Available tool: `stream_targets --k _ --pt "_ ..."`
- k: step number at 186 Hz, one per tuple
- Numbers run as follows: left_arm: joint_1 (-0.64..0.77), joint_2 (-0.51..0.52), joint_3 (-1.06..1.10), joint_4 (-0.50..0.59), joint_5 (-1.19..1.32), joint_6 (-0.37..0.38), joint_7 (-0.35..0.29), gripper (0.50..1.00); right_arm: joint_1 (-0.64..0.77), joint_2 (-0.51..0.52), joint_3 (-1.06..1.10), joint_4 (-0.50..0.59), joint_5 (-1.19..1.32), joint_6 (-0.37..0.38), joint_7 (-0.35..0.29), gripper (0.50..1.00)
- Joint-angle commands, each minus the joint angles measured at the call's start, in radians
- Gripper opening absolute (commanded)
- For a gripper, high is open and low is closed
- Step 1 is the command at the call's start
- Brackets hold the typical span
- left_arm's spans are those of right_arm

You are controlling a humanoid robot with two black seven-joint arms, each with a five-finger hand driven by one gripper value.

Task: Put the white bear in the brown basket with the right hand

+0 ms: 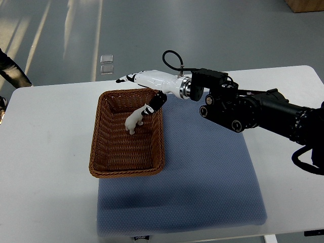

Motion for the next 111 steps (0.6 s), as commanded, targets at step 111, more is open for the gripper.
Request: stream_targets --k 111 --pt "0.0 0.0 0.002 0.0 -0.001 0.0 0.0 1.0 -0.253 -0.138 0.487 -0.002 0.851 0.272 -0.165 0.915"
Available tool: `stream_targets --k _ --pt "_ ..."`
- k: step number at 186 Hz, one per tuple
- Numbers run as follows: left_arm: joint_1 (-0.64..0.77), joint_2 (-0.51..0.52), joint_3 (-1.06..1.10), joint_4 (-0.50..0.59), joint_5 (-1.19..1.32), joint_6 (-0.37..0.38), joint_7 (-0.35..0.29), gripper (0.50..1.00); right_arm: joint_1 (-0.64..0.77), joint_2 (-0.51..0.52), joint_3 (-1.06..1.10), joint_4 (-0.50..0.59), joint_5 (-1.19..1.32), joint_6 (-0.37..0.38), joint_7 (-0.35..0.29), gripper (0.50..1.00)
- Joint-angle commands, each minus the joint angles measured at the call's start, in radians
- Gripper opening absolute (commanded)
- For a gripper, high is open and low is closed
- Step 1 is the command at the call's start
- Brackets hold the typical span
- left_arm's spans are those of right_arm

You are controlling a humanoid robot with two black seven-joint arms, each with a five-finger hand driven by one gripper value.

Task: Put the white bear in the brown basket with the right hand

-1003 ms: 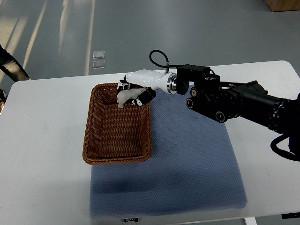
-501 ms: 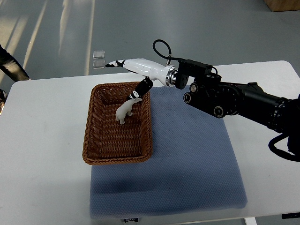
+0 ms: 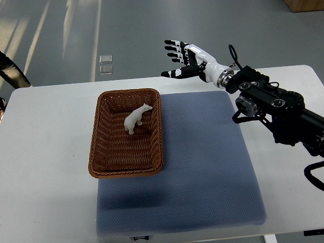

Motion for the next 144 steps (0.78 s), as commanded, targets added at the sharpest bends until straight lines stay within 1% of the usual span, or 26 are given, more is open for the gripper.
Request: stream_targets --k 1,6,9,11,18,35,59,73,105,144 --pt "0.0 0.0 0.0 0.0 -0.001 0.0 0.0 1.0 -0.036 -0.002 0.066 -0.001 0.121 0.029 -0.074 0.915" --pt "0.0 0.0 -0.002 0.0 0.0 0.0 0.0 1.0 -0.047 0.002 0.087 -0.001 0.166 0.025 -0.106 0.915" --pt "0.0 0.0 0.0 0.0 0.0 0.0 0.0 1.0 -0.049 0.003 0.092 -0.001 0.178 0.024 -0.113 0.915" --pt "0.0 0.0 0.0 0.0 -0.001 0.0 0.0 1.0 -0.056 0.005 0.101 -0.002 0.204 0.024 -0.132 0.915" --pt "0.0 0.0 0.0 0.0 0.0 0.0 0.0 1.0 -0.066 0.005 0.113 -0.004 0.247 0.022 -0.159 0.915" --pt "0.0 0.0 0.0 0.0 0.0 -0.002 0.0 1.0 -0.086 -0.003 0.133 -0.004 0.321 0.024 -0.185 0.915" --pt "-0.002 0.0 0.0 0.0 0.0 0.0 0.0 1.0 -0.095 -0.015 0.135 -0.004 0.402 0.024 -0.195 0.924" --pt "0.0 0.0 0.0 0.0 0.0 0.0 0.0 1.0 -0.101 -0.034 0.137 -0.005 0.407 0.025 -0.184 0.926" --pt "0.0 0.0 0.0 0.0 0.0 0.0 0.0 1.0 -0.101 -0.037 0.138 -0.005 0.408 0.03 -0.167 0.926" --pt "0.0 0.0 0.0 0.0 0.0 0.0 0.0 1.0 -0.104 -0.035 0.137 -0.007 0.407 0.022 -0.167 0.928"
